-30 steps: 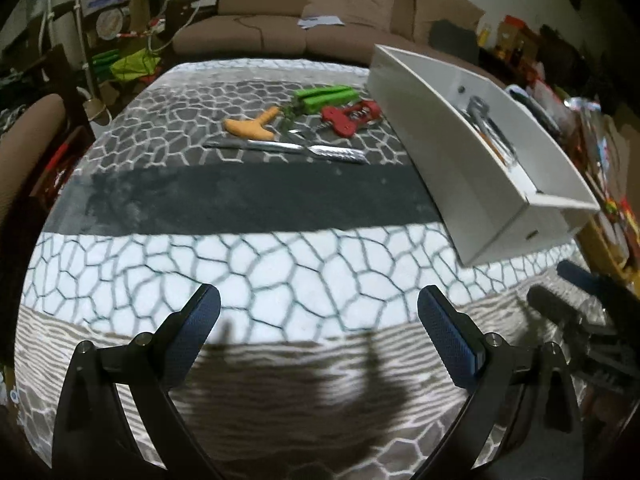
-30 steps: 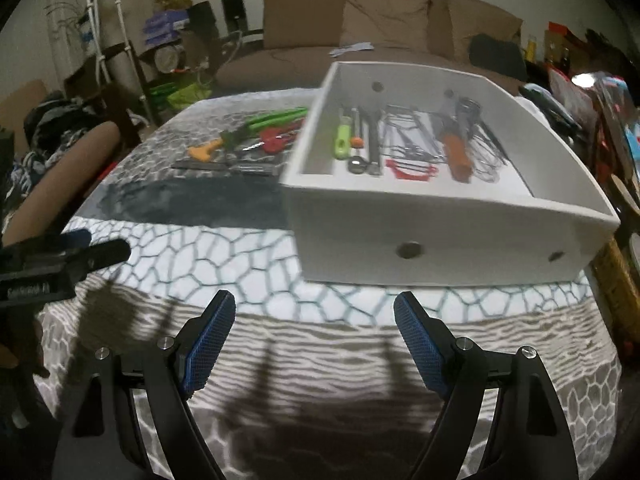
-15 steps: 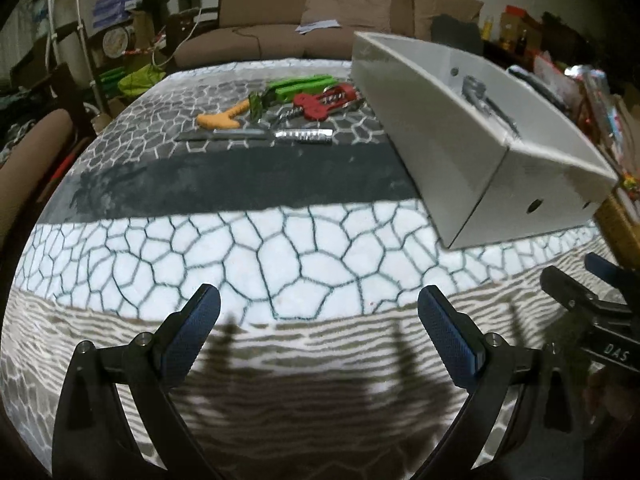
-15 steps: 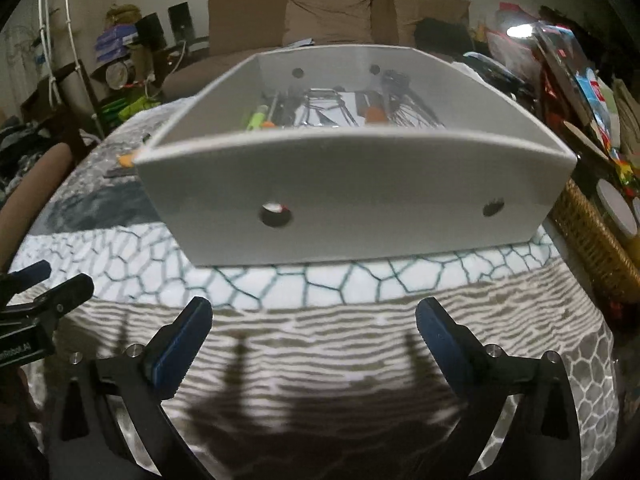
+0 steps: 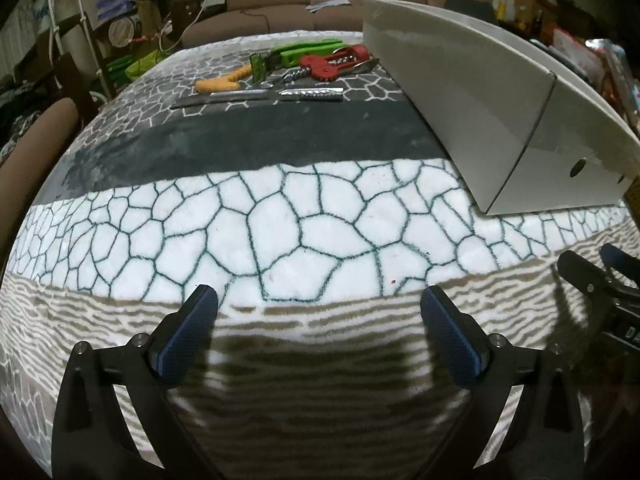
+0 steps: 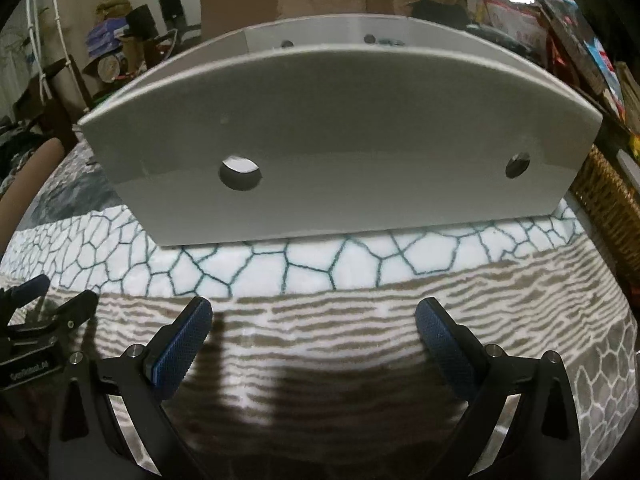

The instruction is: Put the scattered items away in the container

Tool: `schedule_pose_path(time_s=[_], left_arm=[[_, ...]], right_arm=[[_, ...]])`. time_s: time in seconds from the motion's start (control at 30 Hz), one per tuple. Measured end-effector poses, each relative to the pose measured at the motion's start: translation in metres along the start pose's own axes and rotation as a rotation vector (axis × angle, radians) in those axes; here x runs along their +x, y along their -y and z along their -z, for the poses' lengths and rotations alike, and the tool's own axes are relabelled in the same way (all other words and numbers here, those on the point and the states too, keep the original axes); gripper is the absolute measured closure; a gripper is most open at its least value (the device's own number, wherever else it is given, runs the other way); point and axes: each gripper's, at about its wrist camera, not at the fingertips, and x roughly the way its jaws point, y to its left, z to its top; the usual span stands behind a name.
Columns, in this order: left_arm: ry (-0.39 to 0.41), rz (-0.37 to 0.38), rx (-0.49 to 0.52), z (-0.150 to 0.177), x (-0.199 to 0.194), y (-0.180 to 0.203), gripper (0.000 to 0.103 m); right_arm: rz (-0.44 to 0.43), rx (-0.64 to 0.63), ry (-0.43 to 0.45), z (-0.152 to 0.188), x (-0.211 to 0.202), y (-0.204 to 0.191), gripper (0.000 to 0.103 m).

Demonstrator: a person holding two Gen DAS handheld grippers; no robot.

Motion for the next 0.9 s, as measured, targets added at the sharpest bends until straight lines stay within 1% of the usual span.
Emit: schedule_pose_path(time_s=[0.3,0.9], left_arm=[[-0.005,0.003,-0.01,0.0004,0.0019,-0.0003,0.0],[-0.006,0.003,-0.01,0.0007,0.0015,-0.0008,0.0]], right_arm=[[0.045,-0.033,-0.027,0.0009,0.006,-0.0067,0.0],[0.054,-0.04,-0.031,0.0024,0.0072,-0.0085,0.0]])
